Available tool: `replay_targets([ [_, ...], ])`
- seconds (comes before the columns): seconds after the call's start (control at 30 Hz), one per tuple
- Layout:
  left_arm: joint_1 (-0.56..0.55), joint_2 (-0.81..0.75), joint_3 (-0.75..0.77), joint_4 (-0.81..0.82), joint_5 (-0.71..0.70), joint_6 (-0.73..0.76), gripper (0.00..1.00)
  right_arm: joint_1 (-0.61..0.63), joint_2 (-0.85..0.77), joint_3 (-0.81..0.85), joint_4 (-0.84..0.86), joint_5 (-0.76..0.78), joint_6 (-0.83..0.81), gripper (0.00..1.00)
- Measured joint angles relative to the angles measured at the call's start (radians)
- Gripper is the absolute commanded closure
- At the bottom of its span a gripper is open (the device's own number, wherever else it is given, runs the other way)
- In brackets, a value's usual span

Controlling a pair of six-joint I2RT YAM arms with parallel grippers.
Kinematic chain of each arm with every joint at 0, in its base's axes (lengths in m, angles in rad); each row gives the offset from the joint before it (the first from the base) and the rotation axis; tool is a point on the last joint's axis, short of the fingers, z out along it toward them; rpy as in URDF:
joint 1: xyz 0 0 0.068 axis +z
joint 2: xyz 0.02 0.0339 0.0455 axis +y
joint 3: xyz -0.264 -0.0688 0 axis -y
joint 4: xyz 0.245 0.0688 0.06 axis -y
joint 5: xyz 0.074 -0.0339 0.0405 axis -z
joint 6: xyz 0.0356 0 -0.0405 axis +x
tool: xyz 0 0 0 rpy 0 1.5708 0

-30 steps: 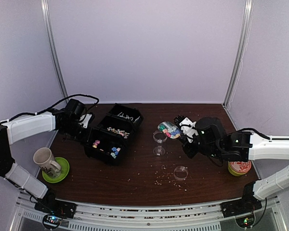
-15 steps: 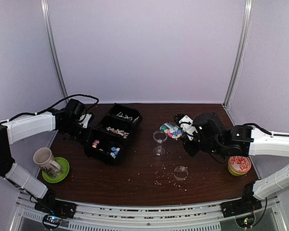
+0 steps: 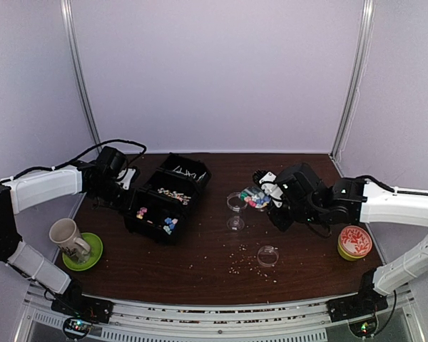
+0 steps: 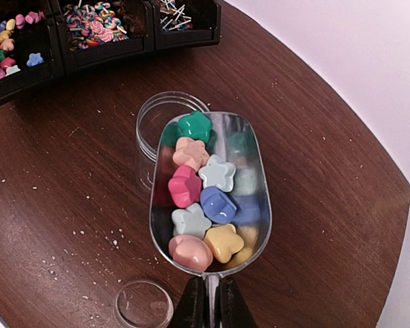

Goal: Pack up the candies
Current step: Place the fake candies in the packing bottle.

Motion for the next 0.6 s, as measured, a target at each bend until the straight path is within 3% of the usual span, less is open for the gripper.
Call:
replay_targets([
  [0.6, 0.0, 0.0, 0.0, 0.0, 0.0, 0.0, 1.0, -0.004, 0.06, 0.094, -0.134, -0.012, -0.004, 1.0],
])
